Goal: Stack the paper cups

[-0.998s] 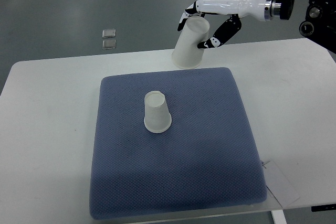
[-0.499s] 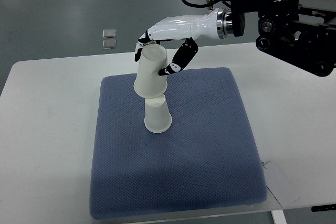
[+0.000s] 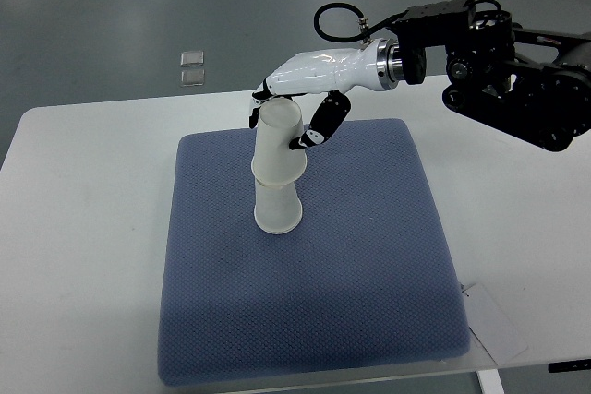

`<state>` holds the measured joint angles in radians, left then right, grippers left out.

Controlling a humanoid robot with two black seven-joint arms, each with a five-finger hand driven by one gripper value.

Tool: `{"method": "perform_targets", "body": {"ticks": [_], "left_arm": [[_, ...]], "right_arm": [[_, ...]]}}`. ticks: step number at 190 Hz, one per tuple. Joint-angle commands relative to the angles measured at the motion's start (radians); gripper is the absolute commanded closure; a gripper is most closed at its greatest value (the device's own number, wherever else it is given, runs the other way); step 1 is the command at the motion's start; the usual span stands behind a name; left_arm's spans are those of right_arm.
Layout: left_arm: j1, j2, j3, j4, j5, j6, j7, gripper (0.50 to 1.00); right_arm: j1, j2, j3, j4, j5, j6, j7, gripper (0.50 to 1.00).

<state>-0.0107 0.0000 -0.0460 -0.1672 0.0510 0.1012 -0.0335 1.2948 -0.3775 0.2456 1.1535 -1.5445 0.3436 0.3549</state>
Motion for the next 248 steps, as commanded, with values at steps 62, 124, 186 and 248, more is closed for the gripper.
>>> {"method": "perform_targets", "body": {"ticks": [62,124,186,248], "left_arm": [[0.000,0.000,0.000,0.000,0.001,0.000,0.000,0.500],[0.000,0.000,0.000,0.000,0.000,0.000,0.000,0.500],[0.000,0.000,0.000,0.000,0.000,0.000,0.000,0.500],[0.000,0.000,0.000,0.000,0.000,0.000,0.000,0.500]], "right_arm": [[-0.019,0.012,-0.002,0.002,0.000,0.000,-0.008,0.965],[-0.045,0.031,0.001,0.000,0.001,-0.031,-0.028,0.724],[-0.068,0.014,0.011,0.000,0.009,-0.072,-0.028,0.583],[-0.164,-0.061,0.067,-0.063,0.158,-0.072,-0.030,0.583]]}}
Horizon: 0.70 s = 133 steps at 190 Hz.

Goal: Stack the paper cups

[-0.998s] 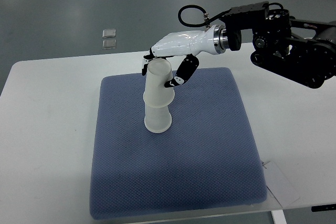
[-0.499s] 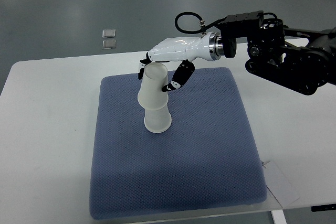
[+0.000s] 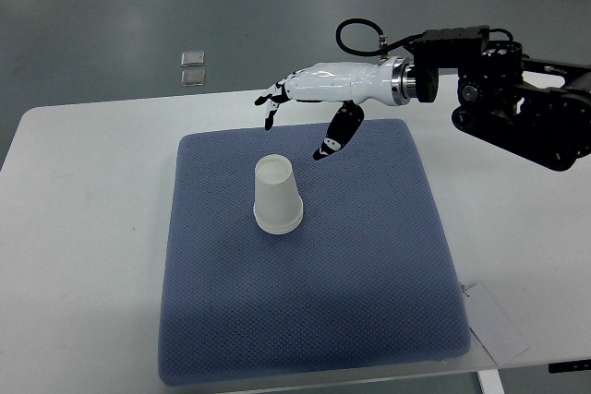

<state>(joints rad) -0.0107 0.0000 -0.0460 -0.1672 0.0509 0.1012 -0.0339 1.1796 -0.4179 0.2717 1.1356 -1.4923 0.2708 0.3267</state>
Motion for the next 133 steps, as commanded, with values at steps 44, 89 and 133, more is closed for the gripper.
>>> {"method": "perform_targets", "body": {"ticks": [44,89,133], "left_arm": [[0.000,0.000,0.000,0.000,0.000,0.000,0.000,0.500],[0.000,0.000,0.000,0.000,0.000,0.000,0.000,0.500],[0.000,0.000,0.000,0.000,0.000,0.000,0.000,0.500]], "right_arm": [[-0.179,-0.002,0.224,-0.304,0.457,-0.010,-0.072,0.583],[-0.247,0.054,0.296,-0.524,0.759,-0.047,-0.146,0.583],[-0.298,0.059,0.297,-0.560,0.954,-0.050,-0.147,0.583]]}}
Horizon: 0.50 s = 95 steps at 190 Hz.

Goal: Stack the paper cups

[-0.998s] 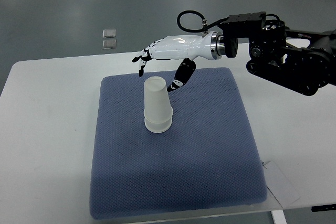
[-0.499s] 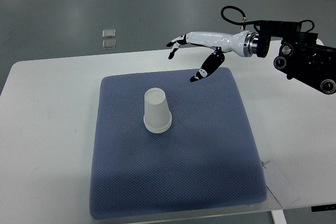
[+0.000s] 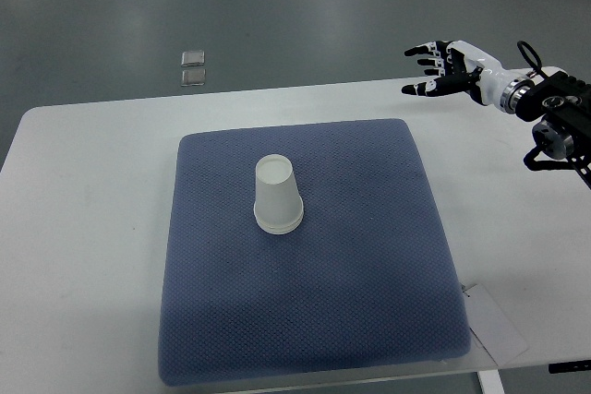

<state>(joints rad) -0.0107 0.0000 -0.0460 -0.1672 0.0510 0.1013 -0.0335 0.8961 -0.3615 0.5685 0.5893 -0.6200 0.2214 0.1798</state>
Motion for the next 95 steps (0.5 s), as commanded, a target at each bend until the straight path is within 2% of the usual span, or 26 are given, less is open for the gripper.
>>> {"method": "perform_targets", "body": {"ticks": [1,47,95], "left_arm": [[0.000,0.000,0.000,0.000,0.000,0.000,0.000,0.500],[0.000,0.000,0.000,0.000,0.000,0.000,0.000,0.500],[0.000,0.000,0.000,0.000,0.001,0.000,0.000,0.500]], "right_arm": [[-0.014,0.003,0.001,-0.016,0.091,-0.002,0.000,0.583],[-0.049,0.021,0.002,-0.017,0.189,-0.054,0.001,0.583],[-0.066,0.044,0.047,-0.016,0.189,-0.056,0.003,0.581]]}}
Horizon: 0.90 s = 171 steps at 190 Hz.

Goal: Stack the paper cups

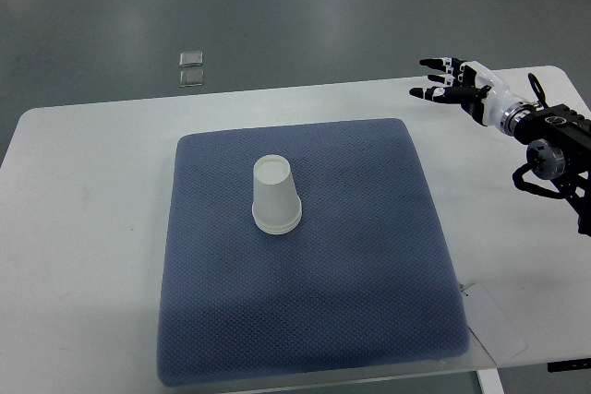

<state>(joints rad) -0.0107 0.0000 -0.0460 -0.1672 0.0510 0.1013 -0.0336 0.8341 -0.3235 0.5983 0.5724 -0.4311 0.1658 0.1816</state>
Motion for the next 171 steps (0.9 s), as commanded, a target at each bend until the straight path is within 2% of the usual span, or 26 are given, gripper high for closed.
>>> {"method": "perform_targets", "body": {"ticks": [1,104,171], "left_arm": [[0.000,0.000,0.000,0.000,0.001,0.000,0.000,0.500],[0.000,0.000,0.000,0.000,0.000,0.000,0.000,0.500],[0.000,0.000,0.000,0.000,0.000,0.000,0.000,0.500]], "right_arm": [[-0.004,0.006,0.017,0.001,0.000,0.000,0.001,0.581],[-0.050,0.076,0.130,0.003,0.002,0.009,0.004,0.581],[-0.052,0.080,0.135,0.003,0.002,0.014,0.007,0.570]]}}
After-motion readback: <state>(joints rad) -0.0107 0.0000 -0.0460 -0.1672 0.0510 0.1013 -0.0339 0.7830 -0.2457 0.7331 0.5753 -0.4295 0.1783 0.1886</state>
